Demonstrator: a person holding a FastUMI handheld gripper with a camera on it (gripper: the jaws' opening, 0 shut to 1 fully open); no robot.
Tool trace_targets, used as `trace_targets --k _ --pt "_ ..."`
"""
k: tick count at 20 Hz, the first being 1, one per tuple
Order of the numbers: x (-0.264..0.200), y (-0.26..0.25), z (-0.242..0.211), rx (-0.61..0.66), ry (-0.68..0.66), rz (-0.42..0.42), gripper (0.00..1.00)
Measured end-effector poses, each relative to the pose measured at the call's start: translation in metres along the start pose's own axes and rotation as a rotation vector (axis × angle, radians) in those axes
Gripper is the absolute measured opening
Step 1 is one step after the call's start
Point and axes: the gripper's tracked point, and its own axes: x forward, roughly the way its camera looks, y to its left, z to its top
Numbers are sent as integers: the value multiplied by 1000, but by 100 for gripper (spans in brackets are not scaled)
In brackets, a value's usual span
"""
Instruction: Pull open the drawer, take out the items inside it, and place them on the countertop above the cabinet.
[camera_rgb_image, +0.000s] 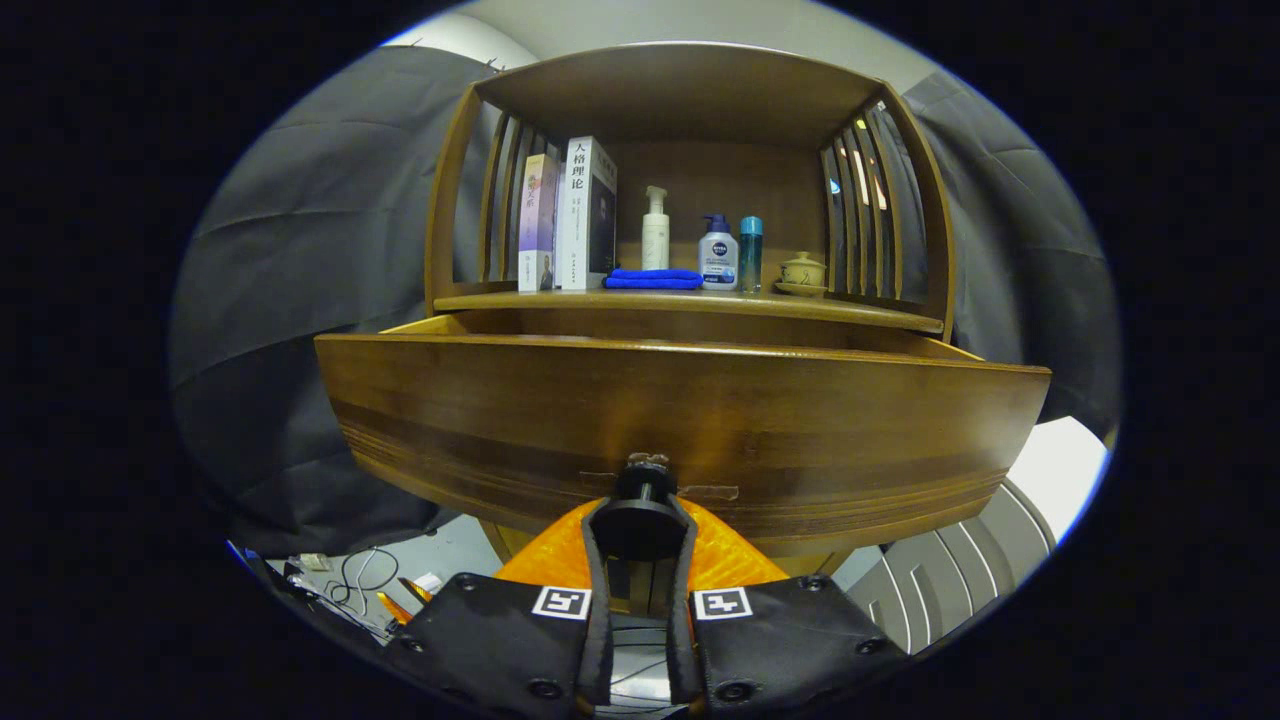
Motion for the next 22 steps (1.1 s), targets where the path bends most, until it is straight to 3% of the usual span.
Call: trace_targets --k 12,15,22 --pt "-21 5 -9 -41 31 43 23" --pt "-27 7 -9 -14 65 53 34" --pt "-57 -17 30 13 -14 29 96"
